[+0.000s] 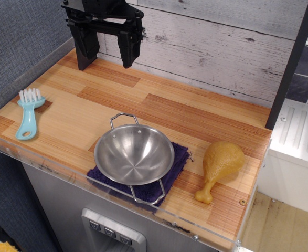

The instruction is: Pick up the blue brush and place it behind the pot

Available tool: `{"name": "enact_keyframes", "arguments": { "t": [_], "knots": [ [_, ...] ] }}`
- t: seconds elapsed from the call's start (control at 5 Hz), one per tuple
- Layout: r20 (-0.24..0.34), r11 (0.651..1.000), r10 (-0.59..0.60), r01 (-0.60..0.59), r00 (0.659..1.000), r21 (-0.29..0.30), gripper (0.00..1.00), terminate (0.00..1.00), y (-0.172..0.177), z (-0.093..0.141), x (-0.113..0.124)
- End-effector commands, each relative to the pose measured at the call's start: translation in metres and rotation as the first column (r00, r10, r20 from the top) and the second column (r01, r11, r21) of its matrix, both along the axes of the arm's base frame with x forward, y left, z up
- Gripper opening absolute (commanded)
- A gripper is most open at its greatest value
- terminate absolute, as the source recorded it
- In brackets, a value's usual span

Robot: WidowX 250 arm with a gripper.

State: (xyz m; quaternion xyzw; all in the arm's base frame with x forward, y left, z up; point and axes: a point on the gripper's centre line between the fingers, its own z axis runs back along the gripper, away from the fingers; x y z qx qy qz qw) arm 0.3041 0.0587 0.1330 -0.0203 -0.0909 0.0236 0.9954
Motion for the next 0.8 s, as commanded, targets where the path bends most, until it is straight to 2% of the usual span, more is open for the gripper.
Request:
{"name": "enact_keyframes", "arguments": {
  "t": [0.0, 0.2, 0.4, 0.6],
  "knots": [
    [0.0, 1.0, 0.0, 0.0, 1.0, 0.0, 1.0, 0.0, 0.0, 0.0, 0.0],
    [0.018, 1.0, 0.009, -0.008, 1.0, -0.011, 1.0, 0.0, 0.025, -0.007, -0.019],
    [0.057, 0.998, 0.001, 0.002, 0.998, -0.061, 1.0, 0.0, 0.06, -0.013, -0.042],
    [0.035, 1.0, 0.023, -0.023, 0.999, -0.022, 1.0, 0.0, 0.098, -0.021, -0.067]
  ]
}}
